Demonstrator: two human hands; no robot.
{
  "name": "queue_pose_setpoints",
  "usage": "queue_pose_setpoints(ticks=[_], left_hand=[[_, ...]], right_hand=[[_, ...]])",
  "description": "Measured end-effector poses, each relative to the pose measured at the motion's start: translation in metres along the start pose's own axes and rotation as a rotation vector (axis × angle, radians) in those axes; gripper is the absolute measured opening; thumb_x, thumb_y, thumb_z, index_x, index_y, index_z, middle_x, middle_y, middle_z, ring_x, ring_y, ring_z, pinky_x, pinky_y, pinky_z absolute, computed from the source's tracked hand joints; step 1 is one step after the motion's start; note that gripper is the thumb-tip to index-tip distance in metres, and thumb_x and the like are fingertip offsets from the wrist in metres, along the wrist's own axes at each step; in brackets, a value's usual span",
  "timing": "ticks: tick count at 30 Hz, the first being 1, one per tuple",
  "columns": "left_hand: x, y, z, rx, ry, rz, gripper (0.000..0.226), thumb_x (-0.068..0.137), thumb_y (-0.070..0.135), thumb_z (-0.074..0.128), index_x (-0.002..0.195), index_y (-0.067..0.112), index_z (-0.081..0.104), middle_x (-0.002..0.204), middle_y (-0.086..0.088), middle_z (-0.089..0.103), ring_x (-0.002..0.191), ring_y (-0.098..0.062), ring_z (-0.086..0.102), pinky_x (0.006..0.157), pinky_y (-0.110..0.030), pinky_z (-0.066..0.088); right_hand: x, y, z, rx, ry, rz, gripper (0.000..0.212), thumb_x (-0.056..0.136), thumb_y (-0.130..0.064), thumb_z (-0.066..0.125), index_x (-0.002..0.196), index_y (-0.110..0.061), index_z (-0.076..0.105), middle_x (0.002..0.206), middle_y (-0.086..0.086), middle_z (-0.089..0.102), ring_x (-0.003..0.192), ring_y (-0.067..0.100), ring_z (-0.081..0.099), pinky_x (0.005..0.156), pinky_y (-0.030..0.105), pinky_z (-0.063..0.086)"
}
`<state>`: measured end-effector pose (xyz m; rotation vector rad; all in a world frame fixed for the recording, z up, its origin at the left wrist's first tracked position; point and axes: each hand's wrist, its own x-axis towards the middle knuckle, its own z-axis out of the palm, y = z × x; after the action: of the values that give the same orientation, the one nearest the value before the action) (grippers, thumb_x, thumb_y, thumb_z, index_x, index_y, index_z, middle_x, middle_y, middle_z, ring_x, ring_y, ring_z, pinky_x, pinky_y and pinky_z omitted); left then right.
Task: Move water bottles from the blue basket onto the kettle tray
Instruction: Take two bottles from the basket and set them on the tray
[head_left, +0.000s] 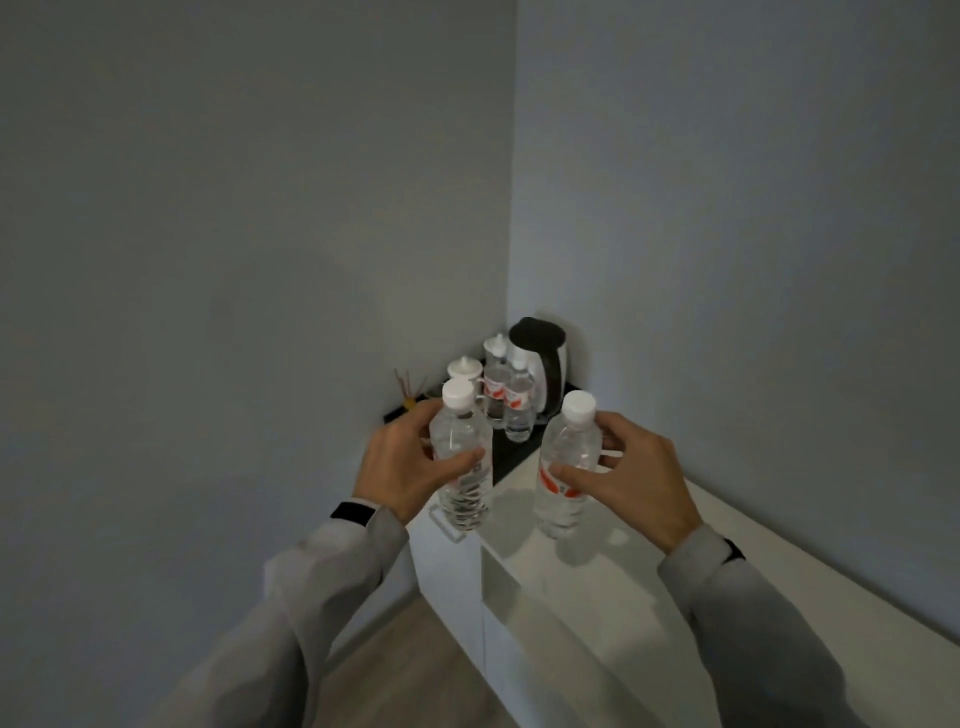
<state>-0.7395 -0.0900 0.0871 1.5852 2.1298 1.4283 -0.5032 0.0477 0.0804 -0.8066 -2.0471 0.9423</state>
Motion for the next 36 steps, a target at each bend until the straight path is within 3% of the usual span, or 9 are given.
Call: queue_pose_setpoints(ticks=[7, 13, 16, 20, 26, 29, 32, 34, 36], left_hand=[[0.071, -0.074, -0.024, -0.074, -0.053, 0.006, 0.058, 0.070, 0.043, 0.084, 0.121, 0.025, 0.063, 0.100, 0.017, 0.072, 0.089, 0.005, 0.068, 0.078, -0.022, 0.059], [0.137, -0.140, -0.042, -0.145, -0.197, 0.034, 0.063, 0.068, 0.045, 0.085, 0.123, 0.026, 0.062, 0.106, 0.012, 0.073, 0.093, 0.000, 0.069, 0.082, -0.030, 0.060], [0.167, -0.164, -0.047, -0.171, -0.270, 0.041, 0.061, 0.067, 0.044, 0.087, 0.121, 0.028, 0.063, 0.103, 0.014, 0.073, 0.089, 0.003, 0.069, 0.080, -0.030, 0.060], [0.200, -0.189, -0.039, -0.203, -0.367, 0.033, 0.060, 0.067, 0.036, 0.089, 0.121, 0.027, 0.064, 0.104, 0.008, 0.074, 0.093, -0.010, 0.071, 0.083, -0.039, 0.060], [0.239, -0.221, -0.006, -0.190, -0.441, 0.073, 0.068, 0.069, 0.038, 0.088, 0.129, 0.020, 0.060, 0.116, 0.000, 0.072, 0.102, -0.018, 0.069, 0.088, -0.037, 0.059], [0.255, -0.234, 0.015, -0.194, -0.499, 0.051, 0.059, 0.070, 0.042, 0.086, 0.122, 0.032, 0.060, 0.114, 0.008, 0.071, 0.103, -0.012, 0.068, 0.086, -0.027, 0.058], [0.267, -0.242, 0.034, -0.197, -0.543, 0.004, 0.055, 0.070, 0.043, 0.085, 0.115, 0.048, 0.054, 0.106, 0.022, 0.067, 0.099, -0.002, 0.066, 0.077, -0.005, 0.050], [0.273, -0.249, 0.051, -0.190, -0.564, -0.025, 0.054, 0.070, 0.040, 0.086, 0.113, 0.046, 0.054, 0.104, 0.019, 0.067, 0.098, -0.005, 0.066, 0.075, -0.003, 0.048], [0.278, -0.255, 0.064, -0.181, -0.599, -0.050, 0.054, 0.069, 0.040, 0.086, 0.113, 0.045, 0.054, 0.104, 0.018, 0.066, 0.098, -0.006, 0.065, 0.074, -0.003, 0.047]], right_hand=[[0.065, 0.005, 0.069, 0.029, 0.019, 0.093, 0.066, 0.059, -0.048, 0.089, 0.117, -0.041, 0.059, 0.101, -0.031, 0.068, 0.097, -0.009, 0.065, 0.077, 0.010, 0.054], [0.100, 0.006, 0.128, -0.006, 0.128, 0.196, 0.067, 0.059, -0.048, 0.090, 0.118, -0.033, 0.063, 0.108, -0.018, 0.071, 0.100, 0.000, 0.068, 0.085, 0.025, 0.058], [0.110, 0.001, 0.152, -0.047, 0.205, 0.236, 0.065, 0.058, -0.052, 0.088, 0.117, -0.041, 0.062, 0.107, -0.022, 0.070, 0.099, -0.003, 0.067, 0.081, 0.019, 0.058], [0.123, 0.004, 0.176, -0.121, 0.292, 0.299, 0.060, 0.056, -0.052, 0.087, 0.107, -0.055, 0.056, 0.102, -0.027, 0.068, 0.095, -0.011, 0.065, 0.076, 0.009, 0.054], [0.156, 0.041, 0.199, -0.190, 0.323, 0.374, 0.066, 0.058, -0.042, 0.091, 0.117, -0.033, 0.063, 0.101, -0.019, 0.070, 0.092, -0.005, 0.067, 0.081, 0.022, 0.059], [0.171, 0.064, 0.209, -0.225, 0.324, 0.396, 0.065, 0.059, -0.043, 0.090, 0.117, -0.030, 0.063, 0.102, -0.012, 0.071, 0.092, 0.007, 0.069, 0.082, 0.032, 0.060], [0.182, 0.085, 0.218, -0.217, 0.338, 0.418, 0.062, 0.058, -0.053, 0.087, 0.111, -0.048, 0.056, 0.099, -0.024, 0.067, 0.091, 0.000, 0.067, 0.082, 0.028, 0.059], [0.187, 0.099, 0.224, -0.210, 0.341, 0.437, 0.060, 0.057, -0.056, 0.086, 0.105, -0.058, 0.051, 0.097, -0.033, 0.063, 0.090, -0.008, 0.064, 0.082, 0.024, 0.058], [0.190, 0.109, 0.230, -0.193, 0.343, 0.488, 0.062, 0.056, -0.055, 0.086, 0.105, -0.060, 0.049, 0.097, -0.035, 0.061, 0.092, -0.006, 0.065, 0.085, 0.027, 0.058]])
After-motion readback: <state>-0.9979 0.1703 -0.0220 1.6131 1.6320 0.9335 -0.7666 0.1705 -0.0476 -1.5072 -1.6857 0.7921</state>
